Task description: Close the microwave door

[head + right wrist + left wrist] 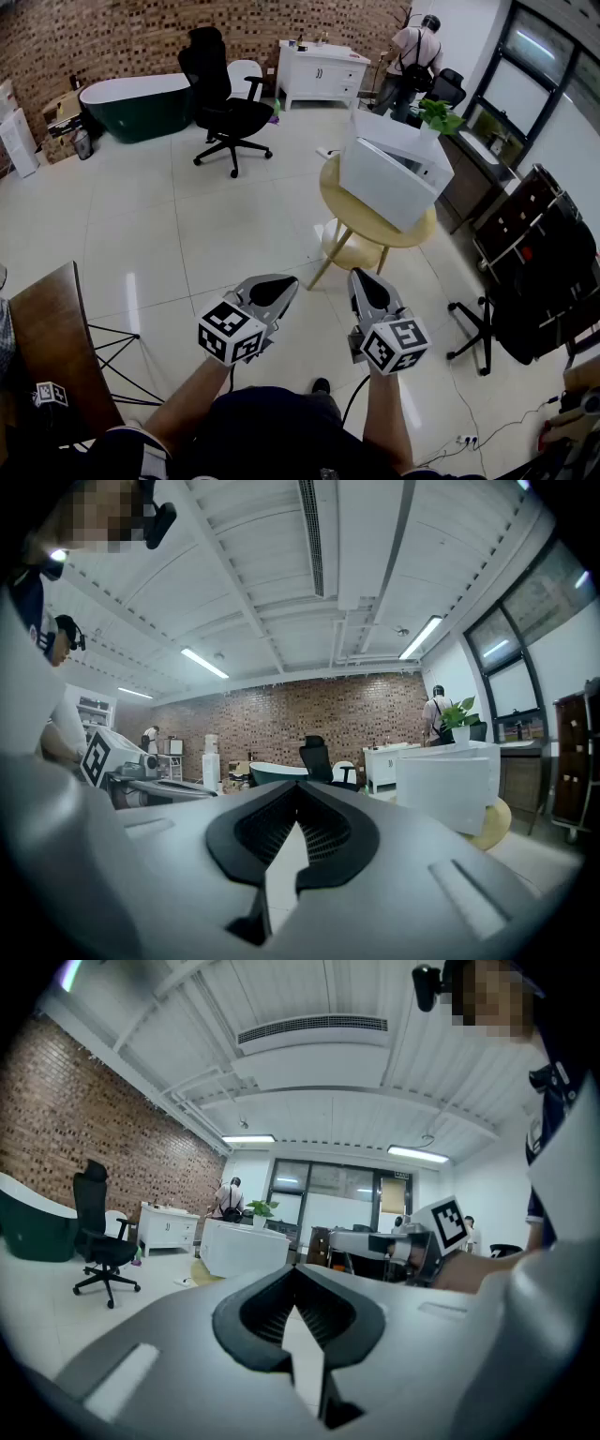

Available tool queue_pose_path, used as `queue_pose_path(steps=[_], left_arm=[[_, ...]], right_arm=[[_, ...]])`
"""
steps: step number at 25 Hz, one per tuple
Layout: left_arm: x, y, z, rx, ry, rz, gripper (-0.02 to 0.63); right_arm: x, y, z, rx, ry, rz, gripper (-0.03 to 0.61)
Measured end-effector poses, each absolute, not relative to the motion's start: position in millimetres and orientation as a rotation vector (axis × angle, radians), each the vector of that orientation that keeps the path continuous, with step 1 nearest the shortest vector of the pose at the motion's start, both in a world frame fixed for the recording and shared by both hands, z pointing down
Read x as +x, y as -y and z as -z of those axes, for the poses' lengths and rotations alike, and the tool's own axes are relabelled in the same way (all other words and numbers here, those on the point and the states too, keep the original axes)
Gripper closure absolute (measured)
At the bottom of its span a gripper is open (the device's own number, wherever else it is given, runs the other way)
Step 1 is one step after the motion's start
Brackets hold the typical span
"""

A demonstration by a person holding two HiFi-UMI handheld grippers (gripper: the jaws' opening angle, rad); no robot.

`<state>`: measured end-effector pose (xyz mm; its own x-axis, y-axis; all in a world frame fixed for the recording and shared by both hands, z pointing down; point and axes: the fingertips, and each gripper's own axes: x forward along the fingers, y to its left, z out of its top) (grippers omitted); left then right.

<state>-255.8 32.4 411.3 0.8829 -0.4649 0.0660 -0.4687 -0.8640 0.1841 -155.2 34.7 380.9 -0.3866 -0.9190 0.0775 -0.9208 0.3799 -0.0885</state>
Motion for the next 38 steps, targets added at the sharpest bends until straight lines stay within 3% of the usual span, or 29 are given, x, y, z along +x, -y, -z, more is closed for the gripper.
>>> queue_pose_path(steps=[20, 38], left_arm=[[-209.2, -14.5, -414.3, 2.868, 0.68, -0.07, 0.601], [-49.1, 22.2, -402.0, 2.864, 0.737, -0.054, 0.602]], right_arm=[[-113.5, -18.8, -389.8, 1.741, 2.59, -0.222, 0.577], [56.6, 6.2, -390.5, 1.746, 2.581, -0.249, 0.577]])
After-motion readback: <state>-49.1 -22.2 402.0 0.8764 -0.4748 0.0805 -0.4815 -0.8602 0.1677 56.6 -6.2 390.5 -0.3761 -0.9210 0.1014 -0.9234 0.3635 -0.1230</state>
